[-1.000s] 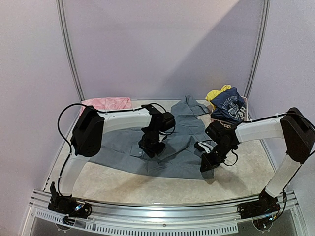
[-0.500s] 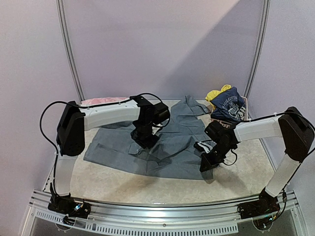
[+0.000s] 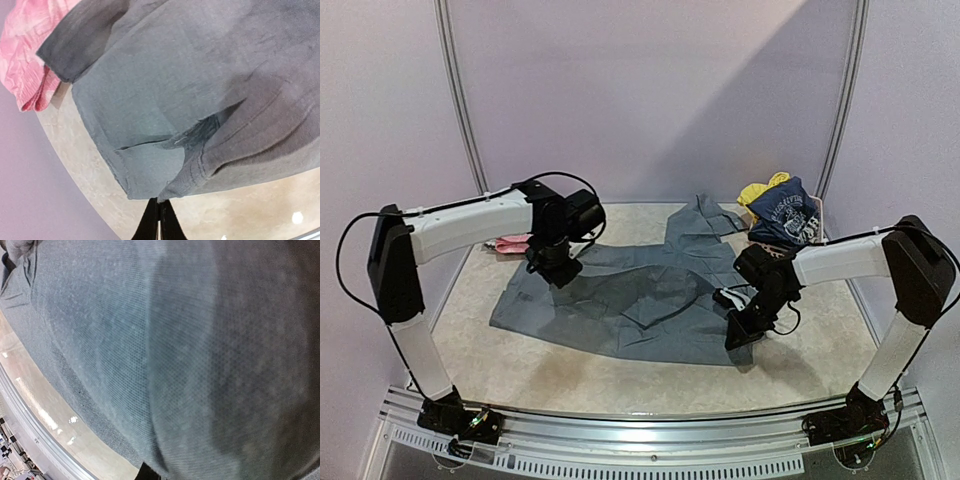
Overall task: Fold and stack the mixed laundry pile
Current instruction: Adjust the 1/3-folded shirt at the center of the board.
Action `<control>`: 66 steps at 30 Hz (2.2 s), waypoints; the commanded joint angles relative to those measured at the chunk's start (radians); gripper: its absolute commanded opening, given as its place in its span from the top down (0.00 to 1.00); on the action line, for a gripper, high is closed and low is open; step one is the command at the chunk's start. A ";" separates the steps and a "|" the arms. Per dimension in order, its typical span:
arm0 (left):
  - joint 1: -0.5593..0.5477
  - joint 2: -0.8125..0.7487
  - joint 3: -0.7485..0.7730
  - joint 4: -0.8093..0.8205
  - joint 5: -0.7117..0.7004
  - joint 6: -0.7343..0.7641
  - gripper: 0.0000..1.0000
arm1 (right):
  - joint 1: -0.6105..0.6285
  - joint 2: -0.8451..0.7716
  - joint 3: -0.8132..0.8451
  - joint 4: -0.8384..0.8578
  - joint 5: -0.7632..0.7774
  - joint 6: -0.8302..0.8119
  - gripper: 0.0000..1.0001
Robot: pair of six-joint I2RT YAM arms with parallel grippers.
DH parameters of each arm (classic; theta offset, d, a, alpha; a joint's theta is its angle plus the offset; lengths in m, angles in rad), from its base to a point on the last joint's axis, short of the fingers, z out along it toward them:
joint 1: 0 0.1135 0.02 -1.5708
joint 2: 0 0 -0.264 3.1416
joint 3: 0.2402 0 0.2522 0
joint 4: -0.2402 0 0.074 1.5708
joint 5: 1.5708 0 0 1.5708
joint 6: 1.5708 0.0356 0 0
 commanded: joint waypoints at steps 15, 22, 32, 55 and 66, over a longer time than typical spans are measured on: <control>0.026 -0.319 -0.265 0.202 -0.149 0.197 1.00 | -0.001 -0.107 -0.043 -0.021 0.035 0.026 0.85; 0.022 -0.412 -0.387 0.291 -0.165 0.250 0.98 | -0.019 -0.303 -0.070 -0.062 0.008 0.032 0.78; 0.027 -0.493 -0.569 0.431 -0.304 0.171 0.81 | -0.028 -0.381 -0.061 -0.024 -0.008 0.072 0.75; 0.249 -0.634 -0.711 0.385 0.415 -0.565 0.20 | -0.029 -0.233 0.165 0.000 -0.037 0.075 0.75; 0.252 -0.474 -0.809 0.455 0.471 -0.571 0.36 | -0.029 -0.233 0.167 -0.022 -0.029 0.077 0.75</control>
